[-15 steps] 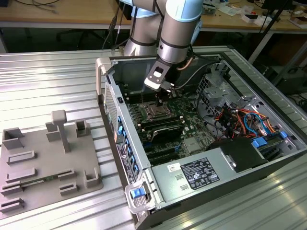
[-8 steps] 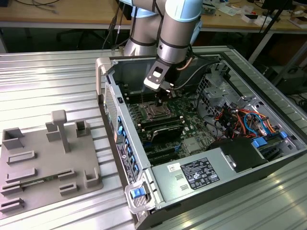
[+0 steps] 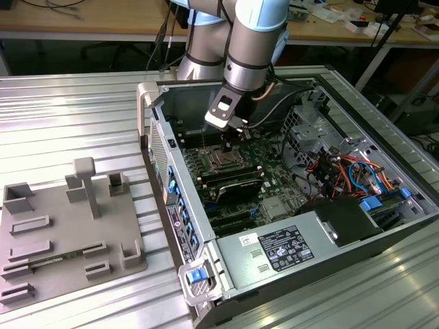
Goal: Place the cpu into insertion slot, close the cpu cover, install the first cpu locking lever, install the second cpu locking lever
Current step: 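Install the first cpu locking lever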
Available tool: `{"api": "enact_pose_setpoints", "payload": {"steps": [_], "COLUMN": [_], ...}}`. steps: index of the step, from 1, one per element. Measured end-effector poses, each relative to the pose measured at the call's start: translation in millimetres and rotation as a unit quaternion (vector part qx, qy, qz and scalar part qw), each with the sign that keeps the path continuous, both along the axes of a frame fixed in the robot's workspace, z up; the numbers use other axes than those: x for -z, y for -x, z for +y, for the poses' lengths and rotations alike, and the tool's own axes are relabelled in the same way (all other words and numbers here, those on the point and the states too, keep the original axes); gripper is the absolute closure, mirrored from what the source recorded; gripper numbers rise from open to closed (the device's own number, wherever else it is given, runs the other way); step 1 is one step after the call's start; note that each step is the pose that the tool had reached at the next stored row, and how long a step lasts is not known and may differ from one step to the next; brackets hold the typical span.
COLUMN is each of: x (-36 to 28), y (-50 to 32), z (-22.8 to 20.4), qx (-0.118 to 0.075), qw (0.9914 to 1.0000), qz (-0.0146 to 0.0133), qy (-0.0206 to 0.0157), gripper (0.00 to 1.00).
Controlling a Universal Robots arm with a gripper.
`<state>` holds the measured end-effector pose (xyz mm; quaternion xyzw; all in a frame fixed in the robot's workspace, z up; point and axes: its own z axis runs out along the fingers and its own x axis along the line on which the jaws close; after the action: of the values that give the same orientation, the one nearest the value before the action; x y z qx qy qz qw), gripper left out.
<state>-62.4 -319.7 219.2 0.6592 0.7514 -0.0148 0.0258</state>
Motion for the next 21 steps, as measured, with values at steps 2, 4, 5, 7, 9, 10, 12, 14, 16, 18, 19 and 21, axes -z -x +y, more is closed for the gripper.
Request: {"api": "enact_pose_setpoints", "payload": {"steps": [2,4,5,7,9,10,12,14,16,18,19,21], "x": [0.0,0.0,0.0,0.0,0.0,0.0,0.0,0.0,0.0,0.0,0.0,0.0], "y": [0.3,0.7,0.8,1.2,1.6,1.7,2.1,2.4,2.8,3.1,3.3,3.6], "z": [0.0,0.0,0.0,0.0,0.0,0.0,0.0,0.0,0.0,0.0,0.0,0.0], "qx": [0.000,0.000,0.000,0.000,0.000,0.000,0.000,0.000,0.000,0.000,0.000,0.000], "qw": [1.00000,1.00000,1.00000,1.00000,1.00000,1.00000,1.00000,1.00000,1.00000,1.00000,1.00000,1.00000], "qz": [0.0000,0.0000,0.0000,0.0000,0.0000,0.0000,0.0000,0.0000,0.0000,0.0000,0.0000,0.0000], "qy": [0.0000,0.0000,0.0000,0.0000,0.0000,0.0000,0.0000,0.0000,0.0000,0.0000,0.0000,0.0000], "gripper": [0.89,0.89,0.89,0.89,0.89,0.89,0.89,0.89,0.89,0.89,0.89,0.89]}}
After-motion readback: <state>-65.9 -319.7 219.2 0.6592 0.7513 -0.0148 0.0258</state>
